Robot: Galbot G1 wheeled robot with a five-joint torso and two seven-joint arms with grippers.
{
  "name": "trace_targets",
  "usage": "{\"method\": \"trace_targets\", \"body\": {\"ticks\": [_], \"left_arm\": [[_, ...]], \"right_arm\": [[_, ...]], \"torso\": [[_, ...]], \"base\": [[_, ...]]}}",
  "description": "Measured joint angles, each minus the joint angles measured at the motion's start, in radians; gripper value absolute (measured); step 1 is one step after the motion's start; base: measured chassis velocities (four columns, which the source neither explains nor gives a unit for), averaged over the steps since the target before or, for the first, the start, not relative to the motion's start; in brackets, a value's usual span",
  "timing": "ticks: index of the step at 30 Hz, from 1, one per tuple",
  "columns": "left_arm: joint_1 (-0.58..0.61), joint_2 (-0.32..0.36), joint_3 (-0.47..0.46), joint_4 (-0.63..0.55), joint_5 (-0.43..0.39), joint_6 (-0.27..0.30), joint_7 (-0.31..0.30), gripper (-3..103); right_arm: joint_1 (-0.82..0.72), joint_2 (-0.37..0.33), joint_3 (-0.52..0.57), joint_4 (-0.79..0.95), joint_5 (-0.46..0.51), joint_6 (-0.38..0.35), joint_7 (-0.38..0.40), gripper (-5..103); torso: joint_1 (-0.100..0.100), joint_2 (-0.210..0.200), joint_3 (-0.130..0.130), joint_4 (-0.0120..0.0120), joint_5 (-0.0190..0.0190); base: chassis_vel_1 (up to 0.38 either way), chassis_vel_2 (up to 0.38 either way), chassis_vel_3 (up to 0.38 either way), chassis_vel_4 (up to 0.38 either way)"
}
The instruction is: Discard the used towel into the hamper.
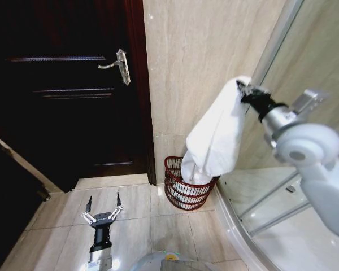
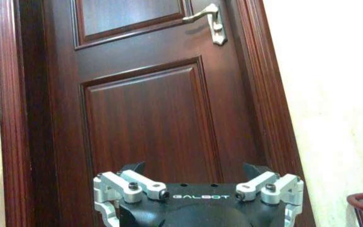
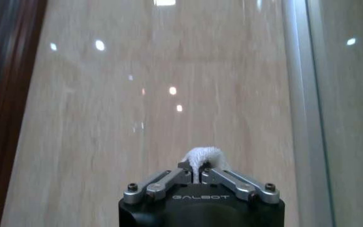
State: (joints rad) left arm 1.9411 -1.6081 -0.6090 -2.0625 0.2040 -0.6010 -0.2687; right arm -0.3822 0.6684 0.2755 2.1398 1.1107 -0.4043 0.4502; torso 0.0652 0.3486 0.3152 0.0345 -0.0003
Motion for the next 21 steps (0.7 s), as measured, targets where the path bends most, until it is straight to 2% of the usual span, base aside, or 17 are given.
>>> {"method": "trace_targets", "body": {"ticks": [4, 8, 12, 15, 19, 21], "left_arm": [[-0.005, 0.000, 0.000, 0.003, 0.003, 0.000, 0.000, 100], [-0.006, 0.000, -0.003, 0.005, 0.004, 0.000, -0.001, 100], [-0.013, 0.000, -0.008, -0.001, -0.001, 0.003, -0.003, 100], [-0.019, 0.000, -0.010, -0.004, -0.005, 0.004, -0.005, 100], [-0.031, 0.000, -0.012, -0.004, -0.021, 0.005, -0.018, 100], [-0.033, 0.000, -0.012, -0.001, -0.022, 0.004, -0.021, 100]], "right_arm": [[-0.034, 0.022, -0.034, 0.015, 0.001, 0.011, 0.004, 3], [-0.223, 0.097, -0.095, 0.033, 0.041, -0.002, 0.066, 3], [-0.300, 0.129, -0.114, -0.015, 0.041, -0.009, 0.069, 3], [-0.328, 0.142, -0.121, -0.049, 0.028, 0.001, 0.064, 3], [-0.407, 0.179, -0.138, -0.130, -0.056, 0.040, 0.043, 3], [-0.410, 0.185, -0.142, -0.137, -0.067, 0.045, 0.041, 3]], "torso": [[0.000, 0.001, 0.000, -0.0002, -0.0001], [0.001, 0.002, 0.001, -0.0003, 0.0008], [0.001, 0.003, 0.001, -0.0001, 0.0001], [0.001, 0.003, 0.002, -0.0002, 0.0001], [0.001, 0.003, 0.002, -0.0005, 0.0004], [0.001, 0.003, 0.002, -0.0005, 0.0006]], "base": [[0.000, 0.000, 0.000, 0.000], [0.000, 0.000, 0.000, 0.000], [0.000, 0.000, 0.000, 0.000], [0.000, 0.000, 0.000, 0.000], [0.000, 0.000, 0.000, 0.000], [0.000, 0.000, 0.000, 0.000]]}}
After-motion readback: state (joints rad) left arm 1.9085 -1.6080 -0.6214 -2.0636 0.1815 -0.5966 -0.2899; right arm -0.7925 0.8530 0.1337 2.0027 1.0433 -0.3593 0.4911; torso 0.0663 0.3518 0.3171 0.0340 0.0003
